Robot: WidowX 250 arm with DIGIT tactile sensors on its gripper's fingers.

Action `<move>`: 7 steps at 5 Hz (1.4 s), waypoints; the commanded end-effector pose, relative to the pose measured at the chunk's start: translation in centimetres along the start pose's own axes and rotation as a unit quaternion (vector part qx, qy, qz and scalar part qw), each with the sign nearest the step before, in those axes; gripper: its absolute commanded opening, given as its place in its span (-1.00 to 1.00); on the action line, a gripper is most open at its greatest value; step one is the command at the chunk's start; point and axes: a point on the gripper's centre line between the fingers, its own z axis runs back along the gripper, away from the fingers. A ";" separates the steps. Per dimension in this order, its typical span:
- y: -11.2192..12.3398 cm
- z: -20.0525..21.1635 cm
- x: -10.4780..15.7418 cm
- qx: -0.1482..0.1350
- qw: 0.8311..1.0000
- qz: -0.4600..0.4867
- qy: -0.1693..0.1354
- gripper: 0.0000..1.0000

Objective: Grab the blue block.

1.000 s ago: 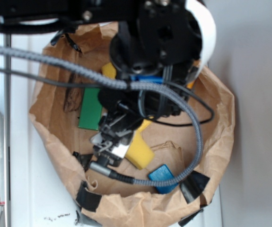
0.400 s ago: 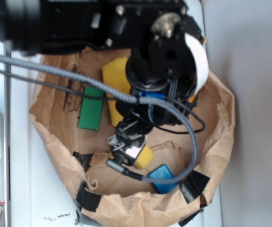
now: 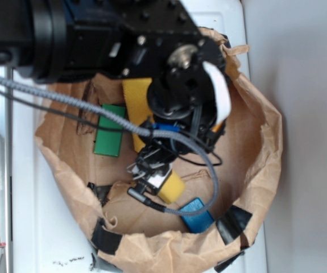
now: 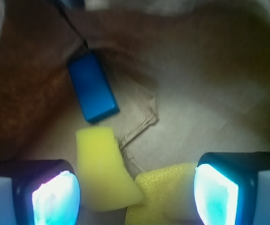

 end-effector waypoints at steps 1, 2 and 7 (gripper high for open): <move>-2.1 -1.3 2.9 0.014 0.999 -0.017 -0.024 1.00; -2.8 -2.2 3.8 0.013 1.000 -0.003 -0.027 1.00; -2.7 -6.6 5.1 -0.021 0.996 -0.055 -0.066 1.00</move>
